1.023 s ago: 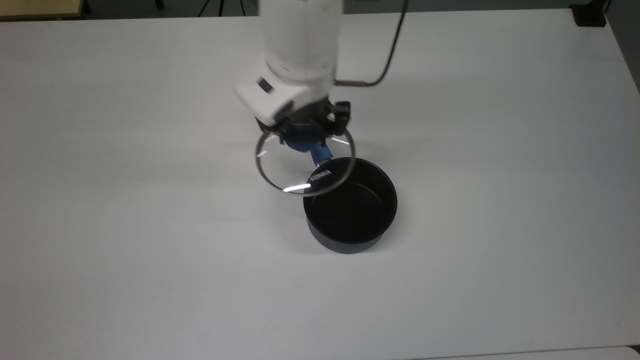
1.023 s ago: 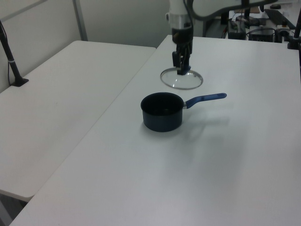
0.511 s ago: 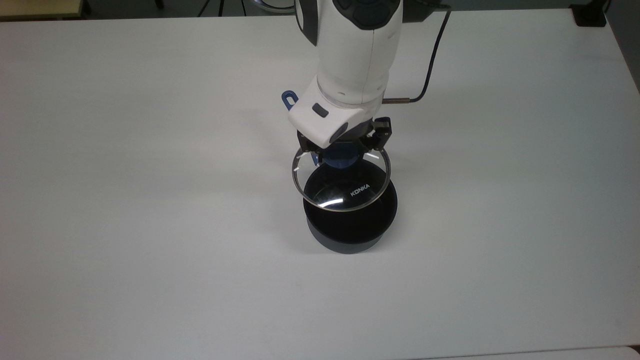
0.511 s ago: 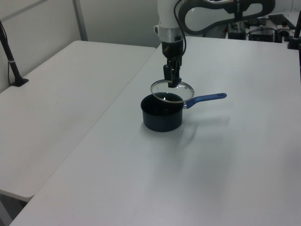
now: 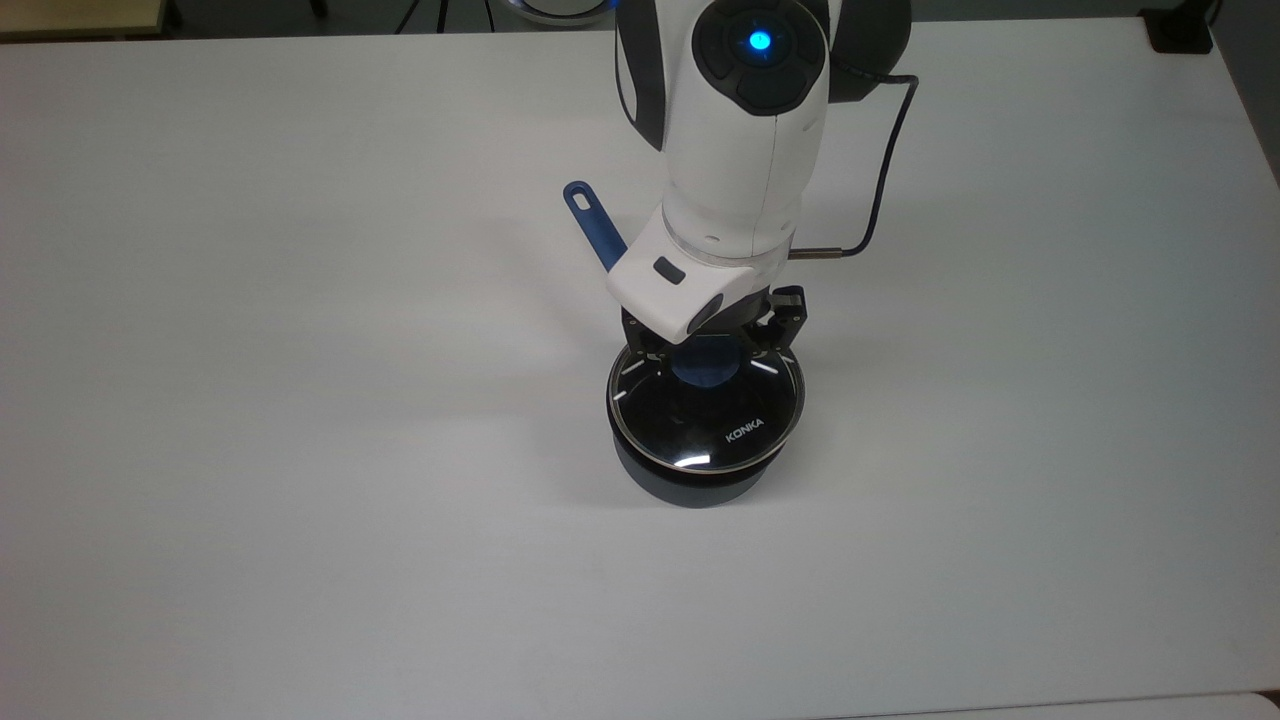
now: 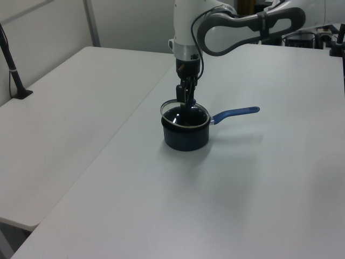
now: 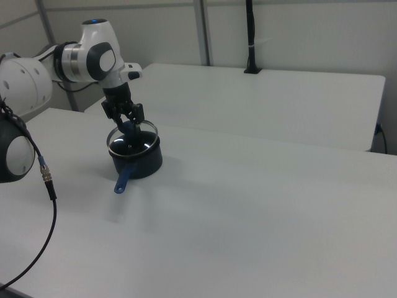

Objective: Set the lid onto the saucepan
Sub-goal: 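Lower the glass lid onto the black saucepan's rim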

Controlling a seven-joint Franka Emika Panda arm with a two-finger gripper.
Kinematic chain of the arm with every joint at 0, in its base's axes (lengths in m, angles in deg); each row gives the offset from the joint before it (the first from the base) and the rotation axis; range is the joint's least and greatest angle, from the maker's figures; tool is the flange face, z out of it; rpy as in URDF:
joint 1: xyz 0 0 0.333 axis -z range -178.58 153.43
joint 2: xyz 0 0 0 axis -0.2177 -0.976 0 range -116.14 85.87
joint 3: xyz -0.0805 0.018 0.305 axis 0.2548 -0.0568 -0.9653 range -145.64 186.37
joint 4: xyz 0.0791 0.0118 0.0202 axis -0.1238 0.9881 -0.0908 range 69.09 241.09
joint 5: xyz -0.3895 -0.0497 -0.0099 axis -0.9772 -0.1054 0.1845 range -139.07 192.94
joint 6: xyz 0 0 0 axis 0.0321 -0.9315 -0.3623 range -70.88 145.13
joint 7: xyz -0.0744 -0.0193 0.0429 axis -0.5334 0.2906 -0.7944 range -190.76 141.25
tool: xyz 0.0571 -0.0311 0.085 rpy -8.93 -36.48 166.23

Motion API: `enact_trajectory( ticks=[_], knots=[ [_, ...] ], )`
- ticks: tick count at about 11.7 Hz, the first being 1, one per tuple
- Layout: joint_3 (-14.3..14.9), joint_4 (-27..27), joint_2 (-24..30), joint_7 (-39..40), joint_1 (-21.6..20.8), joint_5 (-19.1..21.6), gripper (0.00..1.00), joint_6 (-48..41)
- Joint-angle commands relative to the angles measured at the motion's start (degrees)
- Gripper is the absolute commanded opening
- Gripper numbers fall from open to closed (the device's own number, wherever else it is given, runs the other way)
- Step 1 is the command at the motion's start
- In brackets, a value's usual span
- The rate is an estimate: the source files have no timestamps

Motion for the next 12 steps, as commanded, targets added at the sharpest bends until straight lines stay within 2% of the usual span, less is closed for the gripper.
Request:
enact_trajectory(
  ticks=[1,10,11,12],
  knots=[
    [1.06,-1.86,-0.7,-2.06,-1.12,0.13,0.31,0.76],
    [0.8,-1.16,-0.35,-1.0,-1.12,0.22,0.29,-4.43],
    [0.8,-0.38,-0.44,-1.27,-1.12,0.39,0.3,-3.82],
    [0.88,0.07,-0.53,-1.45,-1.12,0.31,0.37,-3.29]
  ],
)
